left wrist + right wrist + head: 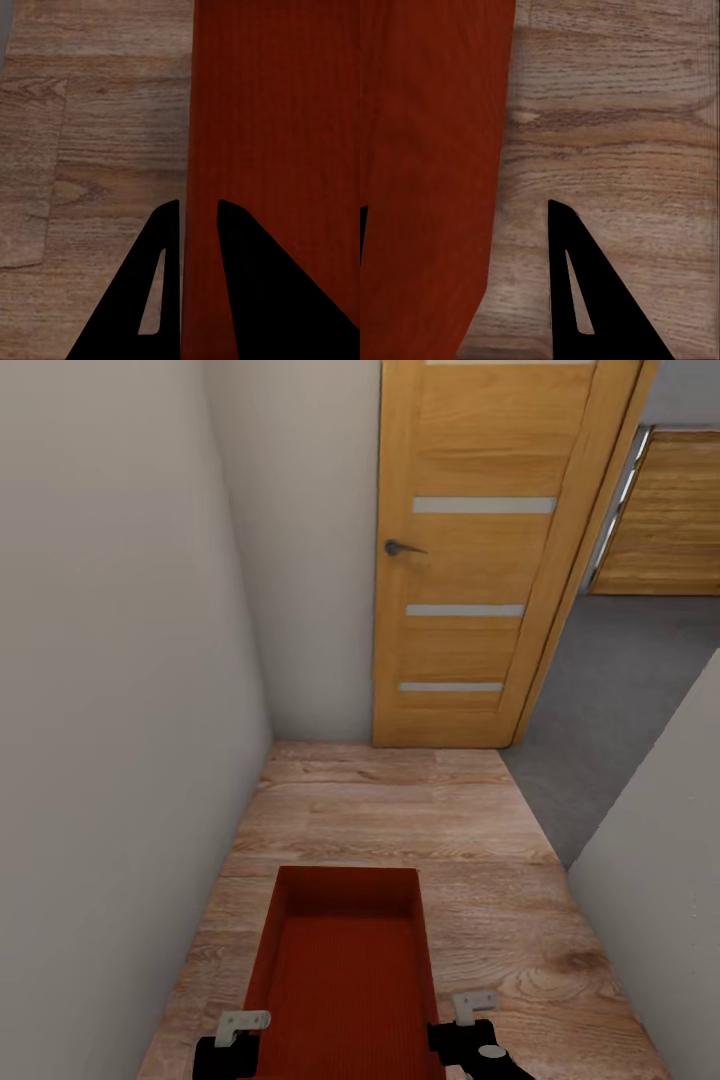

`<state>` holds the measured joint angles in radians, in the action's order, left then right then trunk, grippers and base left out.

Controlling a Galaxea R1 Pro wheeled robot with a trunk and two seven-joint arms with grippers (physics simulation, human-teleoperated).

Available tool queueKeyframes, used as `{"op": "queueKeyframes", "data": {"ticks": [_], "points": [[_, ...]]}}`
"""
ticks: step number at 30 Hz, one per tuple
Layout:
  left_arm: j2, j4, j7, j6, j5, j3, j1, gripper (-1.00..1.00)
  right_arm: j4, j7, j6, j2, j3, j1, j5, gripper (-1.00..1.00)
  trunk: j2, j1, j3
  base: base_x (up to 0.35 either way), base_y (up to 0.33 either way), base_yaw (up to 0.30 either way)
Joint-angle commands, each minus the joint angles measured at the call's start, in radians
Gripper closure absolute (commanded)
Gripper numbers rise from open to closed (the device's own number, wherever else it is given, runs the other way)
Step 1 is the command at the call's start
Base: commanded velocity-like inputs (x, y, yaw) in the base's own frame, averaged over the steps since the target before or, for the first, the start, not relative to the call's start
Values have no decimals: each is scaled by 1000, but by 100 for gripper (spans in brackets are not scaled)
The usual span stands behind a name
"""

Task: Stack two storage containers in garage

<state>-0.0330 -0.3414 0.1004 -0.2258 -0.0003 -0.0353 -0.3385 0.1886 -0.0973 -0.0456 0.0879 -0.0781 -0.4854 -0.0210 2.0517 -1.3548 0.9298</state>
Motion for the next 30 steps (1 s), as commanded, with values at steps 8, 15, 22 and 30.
{"op": "queueKeyframes", "data": {"ticks": [8, 15, 22, 30], "points": [[1, -1, 15, -3, -1, 5, -1, 100, -2, -10, -2, 0, -5, -1, -4, 100, 0, 0, 1, 152, 49, -92], [1, -1, 15, -3, -1, 5, -1, 100, -2, -10, -3, 0, -5, -1, -4, 100, 0, 0, 1, 314, 116, -8], [1, -1, 15, -3, -1, 5, -1, 100, -2, -10, -4, 0, -5, -1, -4, 100, 0, 0, 1, 329, 123, -1], [1, -1, 15, -4, -1, 5, -1, 100, -1, -10, -2, 0, -5, -1, -4, 100, 0, 0, 1, 125, 40, -114]]}}
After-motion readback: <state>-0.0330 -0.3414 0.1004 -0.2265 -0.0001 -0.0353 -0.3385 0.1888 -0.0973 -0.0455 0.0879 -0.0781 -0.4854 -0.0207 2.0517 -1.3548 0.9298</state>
